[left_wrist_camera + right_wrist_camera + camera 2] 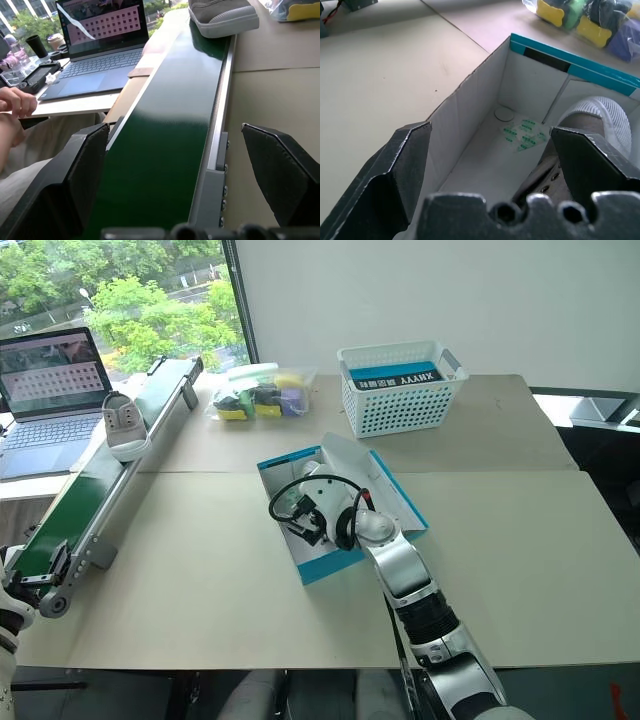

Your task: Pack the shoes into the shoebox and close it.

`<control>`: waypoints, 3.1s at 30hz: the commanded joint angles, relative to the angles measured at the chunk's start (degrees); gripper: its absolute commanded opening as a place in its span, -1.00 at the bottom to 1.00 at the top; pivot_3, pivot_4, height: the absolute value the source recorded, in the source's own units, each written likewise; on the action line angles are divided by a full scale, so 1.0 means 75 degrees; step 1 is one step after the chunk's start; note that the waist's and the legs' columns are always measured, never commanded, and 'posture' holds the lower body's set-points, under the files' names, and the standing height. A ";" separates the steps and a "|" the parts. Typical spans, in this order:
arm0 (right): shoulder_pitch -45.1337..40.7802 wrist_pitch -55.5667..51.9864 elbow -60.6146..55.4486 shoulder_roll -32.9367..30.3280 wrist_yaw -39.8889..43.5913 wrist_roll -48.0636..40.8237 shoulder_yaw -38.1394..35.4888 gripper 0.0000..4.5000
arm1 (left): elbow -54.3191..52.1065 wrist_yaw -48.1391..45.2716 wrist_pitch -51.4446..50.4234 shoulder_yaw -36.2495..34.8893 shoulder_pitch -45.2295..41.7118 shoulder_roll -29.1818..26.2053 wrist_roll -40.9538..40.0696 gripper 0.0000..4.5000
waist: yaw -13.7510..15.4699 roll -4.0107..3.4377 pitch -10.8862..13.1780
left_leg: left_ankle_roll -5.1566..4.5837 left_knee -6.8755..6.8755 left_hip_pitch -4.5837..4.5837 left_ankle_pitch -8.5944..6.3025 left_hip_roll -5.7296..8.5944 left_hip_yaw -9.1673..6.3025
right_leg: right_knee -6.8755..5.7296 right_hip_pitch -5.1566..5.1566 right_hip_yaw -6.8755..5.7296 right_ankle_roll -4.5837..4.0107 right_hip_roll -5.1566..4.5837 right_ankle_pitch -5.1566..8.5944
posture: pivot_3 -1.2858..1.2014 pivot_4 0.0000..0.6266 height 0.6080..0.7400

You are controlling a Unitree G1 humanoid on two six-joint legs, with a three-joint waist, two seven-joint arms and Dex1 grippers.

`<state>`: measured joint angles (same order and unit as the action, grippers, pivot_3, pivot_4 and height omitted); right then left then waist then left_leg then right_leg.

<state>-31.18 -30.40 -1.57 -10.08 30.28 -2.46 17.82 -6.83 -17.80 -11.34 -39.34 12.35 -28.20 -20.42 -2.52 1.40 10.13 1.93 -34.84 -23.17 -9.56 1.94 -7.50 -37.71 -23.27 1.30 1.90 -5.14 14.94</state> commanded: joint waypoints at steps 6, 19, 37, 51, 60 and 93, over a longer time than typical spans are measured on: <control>-0.0152 0.0122 -0.0252 0.0022 0.0129 0.0019 0.0061 0.98 | -0.0186 0.0270 -0.0042 -0.0137 -0.0111 0.0126 -0.0134 1.00 | 0.0004 0.0000 0.0000 | 0.0000 -0.0001 0.0000 0.0000 0.0000 0.0000 | 0.0000 0.0001 0.0000 0.0000 0.0000 0.0000 | 0.03 -0.52 0.83; -0.0186 0.0106 -0.0273 0.0084 0.0161 -0.0037 0.0038 0.98 | -0.0191 0.0678 -0.0316 0.0098 -0.0542 0.0757 -0.0434 1.00 | 0.0001 0.0005 -0.0003 | 0.0000 -0.0003 0.0001 0.0000 0.0001 0.0000 | -0.0002 0.0003 0.0000 0.0000 0.0000 0.0000 | 0.03 -0.52 0.83; -0.0316 -0.0243 -0.0507 0.0259 0.0090 -0.0319 -0.0277 0.99 | 0.0515 0.1467 -0.0461 0.0331 -0.0911 0.1100 -0.0279 0.89 | 0.0041 0.0009 -0.0006 | 0.0000 -0.0010 0.0015 0.0001 0.0003 -0.0001 | -0.0018 0.0016 0.0000 0.0007 0.0002 0.0003 | 0.03 -0.52 0.83; -0.0292 -0.0344 -0.0539 0.0263 -0.0001 -0.0259 -0.0309 1.00 | 0.0291 0.1738 0.0541 0.0524 -0.1149 0.1098 0.0351 0.27 | 0.0054 0.0016 -0.0009 | 0.0001 -0.0010 0.0014 0.0001 0.0002 -0.0003 | -0.0021 0.0012 -0.0001 0.0005 0.0004 0.0002 | 0.03 -0.52 0.83; -0.1591 -0.4897 0.0454 0.2248 -0.1005 -0.3579 -0.3990 1.00 | -0.1502 0.1136 0.0492 0.3696 -0.1650 0.1784 0.1212 0.27 | 0.0152 0.0028 -0.0016 | 0.0003 -0.0015 -0.0004 0.0002 0.0010 -0.0005 | -0.0018 0.0009 0.0001 -0.0002 -0.0003 -0.0008 | 0.03 -0.52 0.83; -0.2637 -0.5090 0.0898 0.2594 -0.2905 -0.6913 -0.5192 0.89 | -0.3394 0.0281 -0.1895 0.5348 -0.2123 0.2276 -0.0518 0.27 | -0.0011 0.0014 -0.0009 | -0.0005 -0.0009 -0.0010 0.0001 0.0005 0.0006 | -0.0025 0.0000 0.0008 0.0002 0.0010 -0.0002 | 0.03 -0.52 0.83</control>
<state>-48.64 -69.87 7.87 5.27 8.42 -51.67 -22.65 -29.51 -14.40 -26.27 -0.14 -3.04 -11.07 -23.07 -2.60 1.50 10.06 1.89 -34.91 -23.24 -9.55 1.97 -7.46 -37.90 -23.27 1.36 1.91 -5.07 14.93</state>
